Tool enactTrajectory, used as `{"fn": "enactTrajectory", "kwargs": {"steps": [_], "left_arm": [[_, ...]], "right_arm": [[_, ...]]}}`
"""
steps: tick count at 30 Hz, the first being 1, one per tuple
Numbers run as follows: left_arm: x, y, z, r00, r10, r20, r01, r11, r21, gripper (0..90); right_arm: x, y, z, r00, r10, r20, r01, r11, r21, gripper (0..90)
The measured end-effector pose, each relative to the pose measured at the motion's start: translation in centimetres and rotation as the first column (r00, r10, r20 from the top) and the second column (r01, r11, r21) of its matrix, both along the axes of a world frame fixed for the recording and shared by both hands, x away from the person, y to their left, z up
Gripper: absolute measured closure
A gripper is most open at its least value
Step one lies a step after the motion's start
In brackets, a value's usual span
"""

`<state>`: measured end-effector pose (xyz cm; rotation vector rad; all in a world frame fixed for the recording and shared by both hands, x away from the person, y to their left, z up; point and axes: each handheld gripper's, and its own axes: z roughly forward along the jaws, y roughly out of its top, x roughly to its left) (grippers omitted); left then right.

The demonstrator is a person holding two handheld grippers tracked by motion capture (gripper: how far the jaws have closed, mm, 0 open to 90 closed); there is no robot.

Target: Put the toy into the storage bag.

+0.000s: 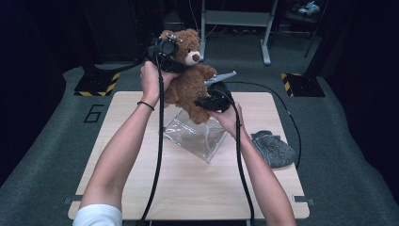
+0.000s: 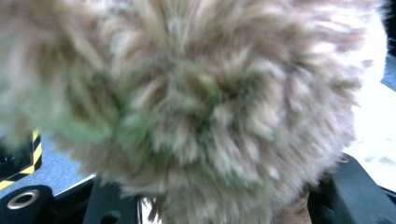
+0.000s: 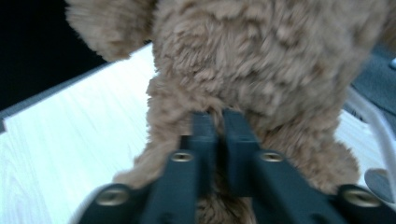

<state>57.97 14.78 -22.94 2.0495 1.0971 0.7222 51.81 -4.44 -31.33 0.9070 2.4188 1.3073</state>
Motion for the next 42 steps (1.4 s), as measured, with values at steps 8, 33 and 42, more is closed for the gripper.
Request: {"fn": "enactTrajectory", "kwargs": {"steps": [8, 33, 42], "left_arm": [[0.4, 0.4, -0.3, 0.9998, 0.008, -0.017, -0.008, 0.9999, -0.012, 46.9], [0.6, 0.5, 0.0, 0.9994, 0.005, -0.035, -0.005, 1.0000, -0.003, 46.9], [0.2, 1.0, 0.7, 0.9995, -0.002, -0.033, 0.001, 0.9998, -0.021, 46.8]], "right_arm": [[-3.9, -1.4, 0.7, 0.9948, -0.035, 0.096, 0.035, 0.9994, 0.002, 26.9], [-5.8, 2.0, -0.5, 0.9901, -0.024, 0.138, 0.039, 0.9931, -0.110, 69.1], [-4.8, 0.2, 1.3, 0.9852, -0.050, 0.164, 0.064, 0.9946, -0.082, 72.1]]}}
